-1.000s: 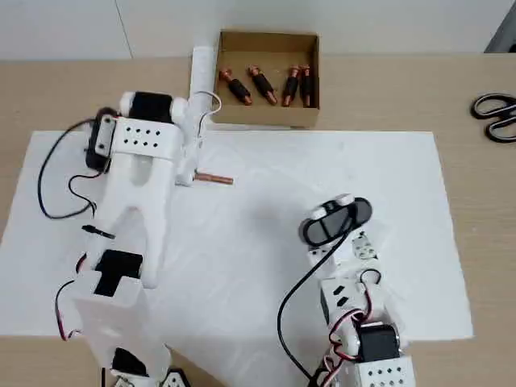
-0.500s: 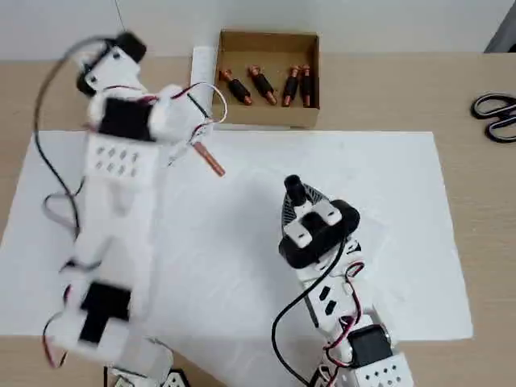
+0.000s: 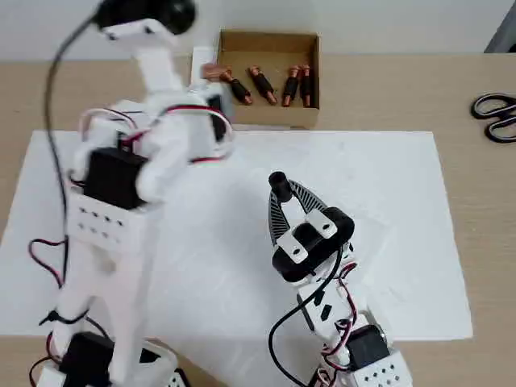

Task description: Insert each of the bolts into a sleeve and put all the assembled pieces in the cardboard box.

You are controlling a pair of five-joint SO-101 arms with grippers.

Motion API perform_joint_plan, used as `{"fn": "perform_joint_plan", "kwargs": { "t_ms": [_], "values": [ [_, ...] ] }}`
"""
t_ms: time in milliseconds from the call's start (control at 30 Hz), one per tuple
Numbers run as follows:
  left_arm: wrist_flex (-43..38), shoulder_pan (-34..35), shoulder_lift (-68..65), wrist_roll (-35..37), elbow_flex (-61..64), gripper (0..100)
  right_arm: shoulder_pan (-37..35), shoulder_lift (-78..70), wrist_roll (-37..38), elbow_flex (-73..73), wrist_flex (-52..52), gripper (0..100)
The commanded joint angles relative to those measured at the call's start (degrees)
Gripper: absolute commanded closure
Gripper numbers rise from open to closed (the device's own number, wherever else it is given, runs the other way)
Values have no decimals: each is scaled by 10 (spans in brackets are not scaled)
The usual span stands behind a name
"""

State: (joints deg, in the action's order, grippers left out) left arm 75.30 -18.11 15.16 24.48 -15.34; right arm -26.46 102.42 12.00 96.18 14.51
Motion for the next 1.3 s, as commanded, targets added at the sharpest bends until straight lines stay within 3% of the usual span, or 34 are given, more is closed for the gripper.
{"fn": "perform_joint_plan", "kwargs": {
  "t_ms": [0, 133, 400, 500, 633, 833, 1267],
  "values": [
    [-43, -69, 68, -22, 53, 994, -2, 10, 2, 3, -15, 994],
    [-137, -84, 132, -23, 151, 994, -2, 10, 2, 3, -15, 994],
    [-484, -69, 251, -24, 465, 994, -2, 10, 2, 3, -14, 994],
    [-564, -73, 302, -20, 553, 994, -1, 10, 2, 3, -13, 994],
    [-570, -69, 357, 10, 616, 994, -1, 10, 2, 3, -14, 994],
    [-499, -84, 414, 55, 620, 994, -1, 10, 2, 3, -14, 994],
    [-484, -117, 426, 57, 648, 994, -1, 10, 2, 3, -15, 994]
  ]
}}
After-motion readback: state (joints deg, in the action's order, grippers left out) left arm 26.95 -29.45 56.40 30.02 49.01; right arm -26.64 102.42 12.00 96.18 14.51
